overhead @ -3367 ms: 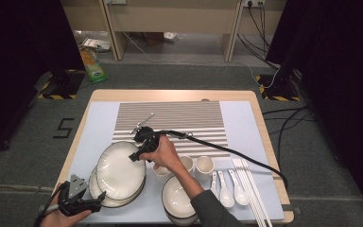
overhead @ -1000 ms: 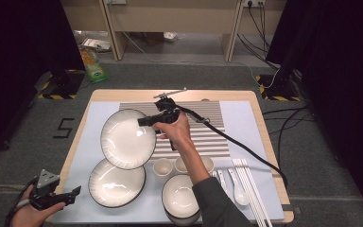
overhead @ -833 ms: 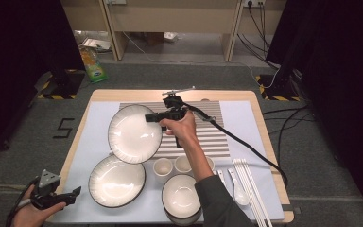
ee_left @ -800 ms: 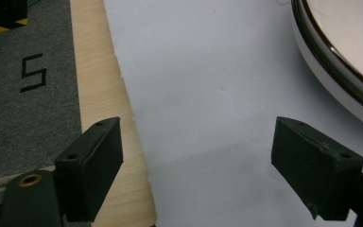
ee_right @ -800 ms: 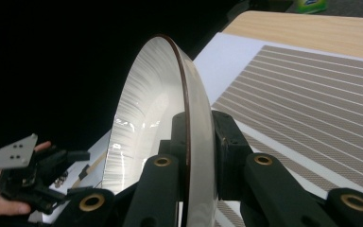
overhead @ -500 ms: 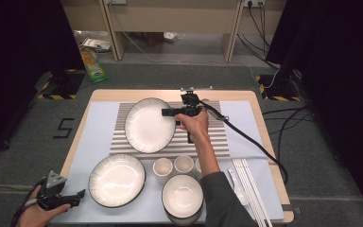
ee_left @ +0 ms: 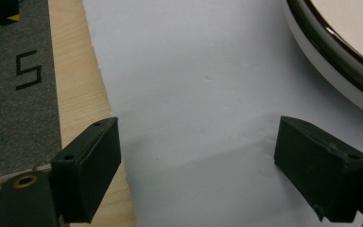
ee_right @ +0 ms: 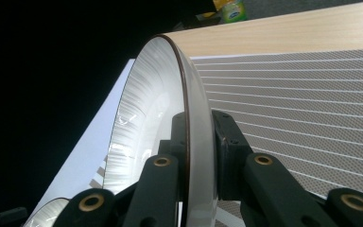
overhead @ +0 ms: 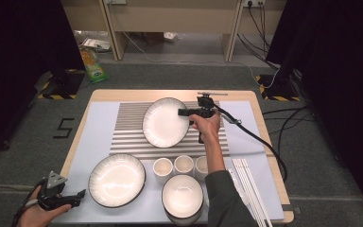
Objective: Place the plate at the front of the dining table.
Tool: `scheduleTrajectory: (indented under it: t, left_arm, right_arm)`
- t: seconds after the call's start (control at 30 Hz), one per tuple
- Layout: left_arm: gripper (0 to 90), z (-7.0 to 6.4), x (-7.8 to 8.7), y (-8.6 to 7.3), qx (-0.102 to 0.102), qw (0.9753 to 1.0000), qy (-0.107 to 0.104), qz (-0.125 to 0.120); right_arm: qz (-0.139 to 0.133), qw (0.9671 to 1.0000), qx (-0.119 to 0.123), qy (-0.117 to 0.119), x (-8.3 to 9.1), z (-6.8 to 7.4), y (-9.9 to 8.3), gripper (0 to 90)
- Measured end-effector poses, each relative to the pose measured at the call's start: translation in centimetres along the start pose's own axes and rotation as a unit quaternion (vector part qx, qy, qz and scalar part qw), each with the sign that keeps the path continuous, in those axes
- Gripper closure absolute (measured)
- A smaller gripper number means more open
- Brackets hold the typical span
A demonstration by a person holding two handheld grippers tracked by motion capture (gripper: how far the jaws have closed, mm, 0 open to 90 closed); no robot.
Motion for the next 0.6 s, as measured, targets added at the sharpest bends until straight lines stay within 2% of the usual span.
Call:
scheduleTrajectory:
  t: [0.3,0.6]
  left_arm:
    - [14.4,-0.1,0.0,0.0,-0.001,1.0000,0.004,0.000]
    - [14.3,0.0,0.0,0.0,-0.001,1.0000,0.003,0.000]
  right_arm:
    - [-0.004,0.9995,-0.024,-0.023,-0.1,-2.6,-0.5,80.3]
    - [0.004,0.9985,-0.035,-0.042,-0.7,-4.2,-1.4,80.2]
Point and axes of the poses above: each handheld gripper's, and its own axes: x roughly backward along the jaws, y roughly out of its top, z roughly to its left, the point moved 2 cm from there along -x, roughly forward along the jaws, and after that the axes turned 2 degrees about z, right-handed, at the moved point
